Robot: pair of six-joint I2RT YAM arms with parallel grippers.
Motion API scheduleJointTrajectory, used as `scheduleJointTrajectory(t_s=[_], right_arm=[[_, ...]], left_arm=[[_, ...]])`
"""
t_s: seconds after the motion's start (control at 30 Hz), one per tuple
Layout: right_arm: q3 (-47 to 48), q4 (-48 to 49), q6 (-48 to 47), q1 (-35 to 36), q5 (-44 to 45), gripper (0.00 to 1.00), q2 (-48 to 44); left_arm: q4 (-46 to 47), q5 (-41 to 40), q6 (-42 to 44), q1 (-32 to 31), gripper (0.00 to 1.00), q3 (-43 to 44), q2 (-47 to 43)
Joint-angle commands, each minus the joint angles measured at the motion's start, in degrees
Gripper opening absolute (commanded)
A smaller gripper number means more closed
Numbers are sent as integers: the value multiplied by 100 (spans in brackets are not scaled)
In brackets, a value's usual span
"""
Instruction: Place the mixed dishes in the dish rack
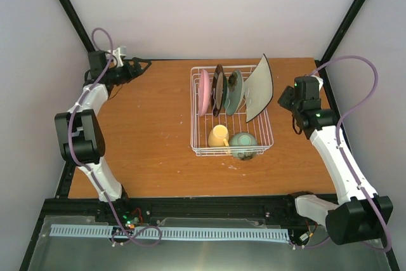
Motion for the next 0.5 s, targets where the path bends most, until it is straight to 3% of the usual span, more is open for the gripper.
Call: scheduleJointTrajectory(t_s=[0.0, 0.47], right_arm=[[-16, 889, 107, -29, -506, 68, 117], [827, 747, -245, -29, -955, 66, 1001]], left_arm=[[34, 69, 230, -437, 100, 121, -330], [-94, -249, 417, -633, 100, 135, -446]])
